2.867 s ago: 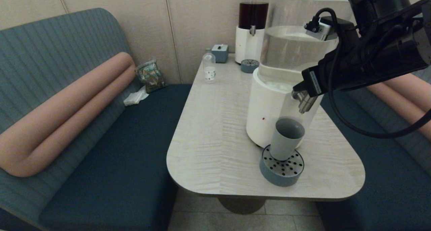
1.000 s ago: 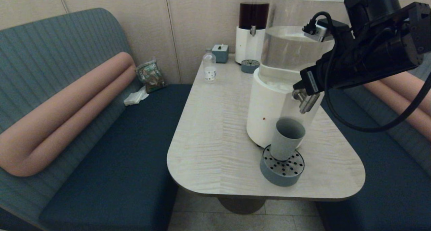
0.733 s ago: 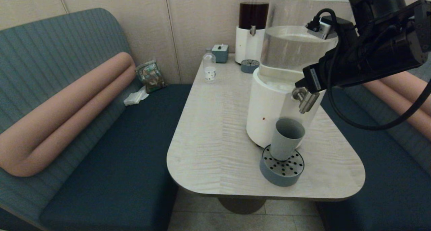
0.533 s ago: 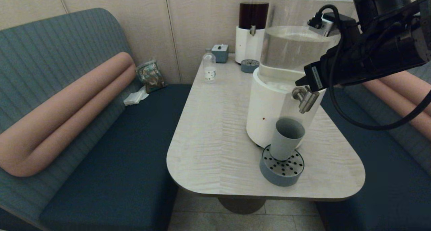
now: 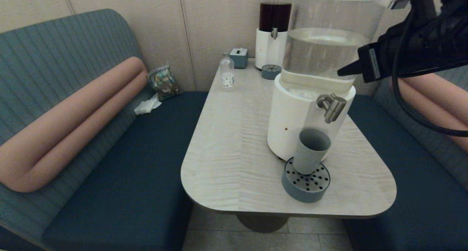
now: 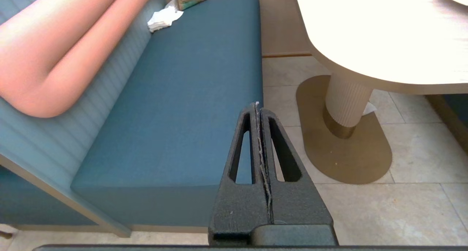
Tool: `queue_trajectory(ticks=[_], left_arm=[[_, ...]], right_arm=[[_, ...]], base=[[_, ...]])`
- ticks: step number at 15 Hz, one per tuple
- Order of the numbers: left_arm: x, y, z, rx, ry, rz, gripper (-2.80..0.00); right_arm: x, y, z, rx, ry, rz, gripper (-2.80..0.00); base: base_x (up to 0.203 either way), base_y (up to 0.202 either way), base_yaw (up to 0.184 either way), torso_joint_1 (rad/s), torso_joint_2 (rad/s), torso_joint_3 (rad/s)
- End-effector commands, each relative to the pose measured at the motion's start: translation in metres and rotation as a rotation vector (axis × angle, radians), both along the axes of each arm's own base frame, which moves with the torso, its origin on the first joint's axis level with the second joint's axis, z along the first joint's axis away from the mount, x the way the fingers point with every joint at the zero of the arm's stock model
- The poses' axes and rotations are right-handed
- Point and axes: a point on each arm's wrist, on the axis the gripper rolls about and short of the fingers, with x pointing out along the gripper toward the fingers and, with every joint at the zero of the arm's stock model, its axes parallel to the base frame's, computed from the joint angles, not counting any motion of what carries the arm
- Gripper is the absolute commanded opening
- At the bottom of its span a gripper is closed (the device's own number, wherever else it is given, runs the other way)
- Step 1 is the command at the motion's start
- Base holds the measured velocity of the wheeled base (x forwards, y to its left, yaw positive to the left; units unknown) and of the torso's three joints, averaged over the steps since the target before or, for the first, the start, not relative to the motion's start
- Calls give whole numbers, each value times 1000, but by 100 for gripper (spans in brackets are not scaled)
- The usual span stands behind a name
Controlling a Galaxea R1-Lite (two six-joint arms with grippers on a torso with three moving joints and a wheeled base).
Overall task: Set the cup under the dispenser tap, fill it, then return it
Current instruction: Turn off the faucet, then place the cup next to the water dispenser
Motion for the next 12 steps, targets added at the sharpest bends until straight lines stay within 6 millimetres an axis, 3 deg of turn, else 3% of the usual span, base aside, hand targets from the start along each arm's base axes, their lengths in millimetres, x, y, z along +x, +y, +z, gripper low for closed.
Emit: queue_trajectory(ticks=[1, 3, 7, 10, 12], left_arm=[[0, 0, 0, 0, -1, 0, -280], [0, 0, 0, 0, -1, 0, -280], [0, 0, 0, 0, -1, 0, -280], [0, 0, 0, 1, -1, 0, -280], [0, 0, 0, 1, -1, 1, -280]], right_arm=[[-24, -12, 19, 23, -63, -11, -280], [-37, -30, 30, 37, -104, -66, -280], [-73, -85, 54, 57, -217, -283, -280], [-127, -106, 66, 60, -309, -399, -280], [-167, -113, 60, 64, -329, -434, -280]], base=[[0, 0, 0, 0, 0, 0], [0, 0, 0, 0, 0, 0], [0, 0, 0, 0, 0, 0], [0, 0, 0, 0, 0, 0], [0, 0, 0, 0, 0, 0]])
